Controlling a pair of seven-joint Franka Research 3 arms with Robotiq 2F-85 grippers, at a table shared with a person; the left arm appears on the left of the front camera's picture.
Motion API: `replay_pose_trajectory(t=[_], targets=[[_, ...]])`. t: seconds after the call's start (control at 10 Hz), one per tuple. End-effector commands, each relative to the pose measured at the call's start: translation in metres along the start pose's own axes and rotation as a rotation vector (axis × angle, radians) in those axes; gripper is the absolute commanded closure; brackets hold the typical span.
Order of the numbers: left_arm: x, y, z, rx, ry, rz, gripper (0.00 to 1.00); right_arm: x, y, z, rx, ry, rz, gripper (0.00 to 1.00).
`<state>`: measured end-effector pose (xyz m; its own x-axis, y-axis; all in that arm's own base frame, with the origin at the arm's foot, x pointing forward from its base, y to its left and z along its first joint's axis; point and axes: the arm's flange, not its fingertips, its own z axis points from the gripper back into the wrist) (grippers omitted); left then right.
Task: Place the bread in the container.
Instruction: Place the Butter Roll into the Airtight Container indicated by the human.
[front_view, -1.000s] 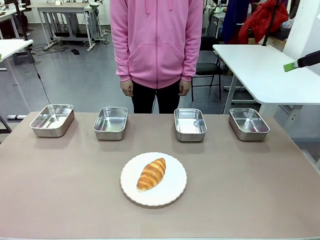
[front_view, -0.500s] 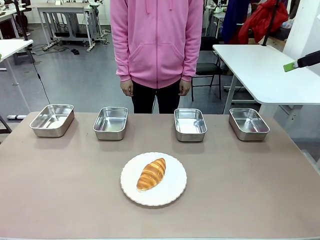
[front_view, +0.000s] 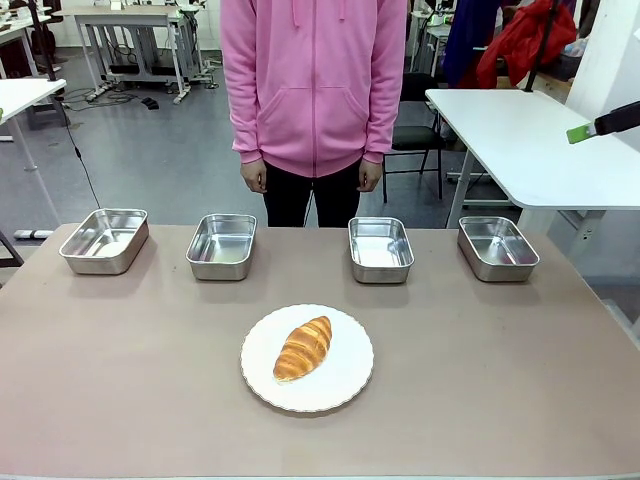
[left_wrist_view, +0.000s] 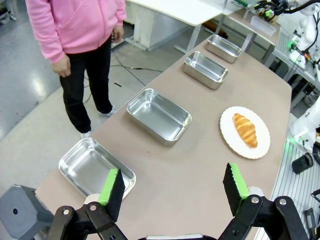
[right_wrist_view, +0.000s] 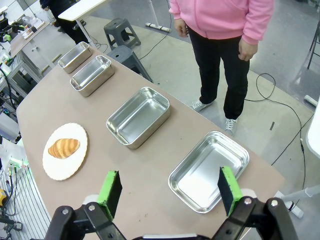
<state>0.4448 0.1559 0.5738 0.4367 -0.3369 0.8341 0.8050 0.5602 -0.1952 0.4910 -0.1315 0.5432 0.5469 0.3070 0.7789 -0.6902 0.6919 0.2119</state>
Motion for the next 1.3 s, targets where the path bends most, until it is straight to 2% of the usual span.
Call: replay_pose_trajectory(t=[0.0, 1.2], targets=[[0.0002, -0.0012, 0.0014, -0.005, -0.003, -0.011, 0.00, 0.0009, 0.0006, -0.0002, 0.005, -0.005, 0.002, 0.00], [0.0002, -0.0012, 0.0014, -0.005, -0.003, -0.011, 0.00, 0.0009, 0.0006, -0.0002, 0.005, -0.005, 0.002, 0.00]])
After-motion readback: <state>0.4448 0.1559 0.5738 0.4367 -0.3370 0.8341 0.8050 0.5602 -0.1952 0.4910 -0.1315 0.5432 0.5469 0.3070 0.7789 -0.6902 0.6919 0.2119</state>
